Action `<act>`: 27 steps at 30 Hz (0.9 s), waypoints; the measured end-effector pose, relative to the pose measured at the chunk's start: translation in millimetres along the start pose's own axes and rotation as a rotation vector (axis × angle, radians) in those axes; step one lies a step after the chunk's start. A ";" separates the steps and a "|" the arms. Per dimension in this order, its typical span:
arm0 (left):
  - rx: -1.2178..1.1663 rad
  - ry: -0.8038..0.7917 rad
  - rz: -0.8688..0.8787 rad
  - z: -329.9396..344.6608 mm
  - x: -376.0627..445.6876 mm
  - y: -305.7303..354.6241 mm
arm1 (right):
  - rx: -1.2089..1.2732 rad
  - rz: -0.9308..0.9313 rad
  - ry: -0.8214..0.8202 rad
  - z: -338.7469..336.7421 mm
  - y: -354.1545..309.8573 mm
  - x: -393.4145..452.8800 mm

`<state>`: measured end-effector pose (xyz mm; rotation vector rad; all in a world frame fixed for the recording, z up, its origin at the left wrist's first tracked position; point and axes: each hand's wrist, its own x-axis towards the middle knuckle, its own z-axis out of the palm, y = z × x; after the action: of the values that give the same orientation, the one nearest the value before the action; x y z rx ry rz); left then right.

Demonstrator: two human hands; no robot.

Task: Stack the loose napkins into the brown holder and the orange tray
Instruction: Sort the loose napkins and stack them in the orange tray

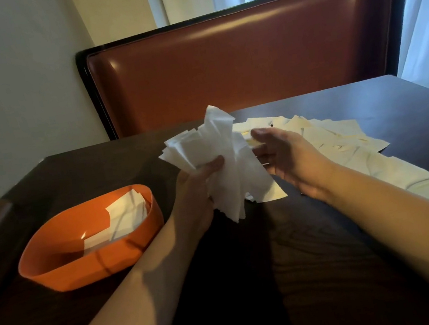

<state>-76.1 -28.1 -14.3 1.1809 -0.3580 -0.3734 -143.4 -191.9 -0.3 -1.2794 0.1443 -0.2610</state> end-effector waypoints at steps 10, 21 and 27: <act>-0.004 0.095 -0.087 0.2 2.5 0.6 | -0.375 -0.295 0.041 6.4 11.4 -0.5; 0.007 0.077 -0.031 2.7 1.0 -1.4 | -0.604 -0.407 0.183 6.4 9.6 2.1; 0.038 0.118 0.008 2.8 0.2 -1.7 | -0.633 -0.449 0.242 6.1 8.7 1.8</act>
<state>-77.3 -31.0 -15.0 1.2323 -0.2680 -0.2891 -139.2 -184.4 -6.8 -1.9034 0.1499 -0.8029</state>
